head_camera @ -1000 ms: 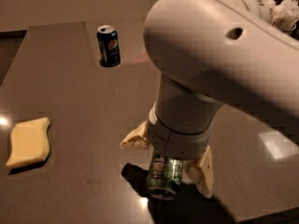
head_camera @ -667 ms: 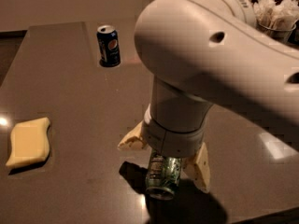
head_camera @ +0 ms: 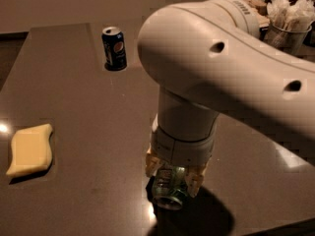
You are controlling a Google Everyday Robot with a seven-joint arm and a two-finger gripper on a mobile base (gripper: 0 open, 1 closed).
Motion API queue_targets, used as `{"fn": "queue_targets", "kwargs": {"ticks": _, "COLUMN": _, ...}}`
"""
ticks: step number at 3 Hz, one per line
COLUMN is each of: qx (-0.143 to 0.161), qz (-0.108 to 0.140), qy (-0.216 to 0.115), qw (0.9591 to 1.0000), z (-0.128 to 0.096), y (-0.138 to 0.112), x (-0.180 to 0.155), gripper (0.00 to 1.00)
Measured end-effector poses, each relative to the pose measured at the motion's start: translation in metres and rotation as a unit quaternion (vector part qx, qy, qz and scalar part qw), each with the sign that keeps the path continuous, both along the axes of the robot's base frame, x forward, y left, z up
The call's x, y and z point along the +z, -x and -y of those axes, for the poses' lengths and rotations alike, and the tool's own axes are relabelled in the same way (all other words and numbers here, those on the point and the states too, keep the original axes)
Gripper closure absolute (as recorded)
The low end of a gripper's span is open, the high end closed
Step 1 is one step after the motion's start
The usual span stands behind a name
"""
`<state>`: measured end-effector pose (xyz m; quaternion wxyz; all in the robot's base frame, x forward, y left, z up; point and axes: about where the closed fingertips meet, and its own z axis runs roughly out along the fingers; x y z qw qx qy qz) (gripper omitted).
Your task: Place green can upright
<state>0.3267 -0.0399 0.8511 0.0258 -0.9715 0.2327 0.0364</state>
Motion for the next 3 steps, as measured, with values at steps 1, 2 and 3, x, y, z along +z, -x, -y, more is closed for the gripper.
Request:
{"fn": "queue_targets", "kwargs": {"ticks": 1, "qx": -0.012, "qz": 0.0, "qy": -0.004, "qw": 0.9999, "z": -0.001, "y": -0.002, "x": 0.005, "gripper": 0.64}}
{"fn": "queue_targets", "kwargs": {"ticks": 2, "qx": -0.059, "qz": -0.018, "qy": -0.019, "qw": 0.9979, "z": -0.007, "y": -0.013, "x": 0.02, "gripper": 0.86}}
{"fn": "queue_targets", "kwargs": {"ticks": 3, "qx": -0.138, "qz": -0.059, "qy": -0.049, "qw": 0.9875, "z": -0.018, "y": -0.041, "x": 0.044, "gripper": 1.0}}
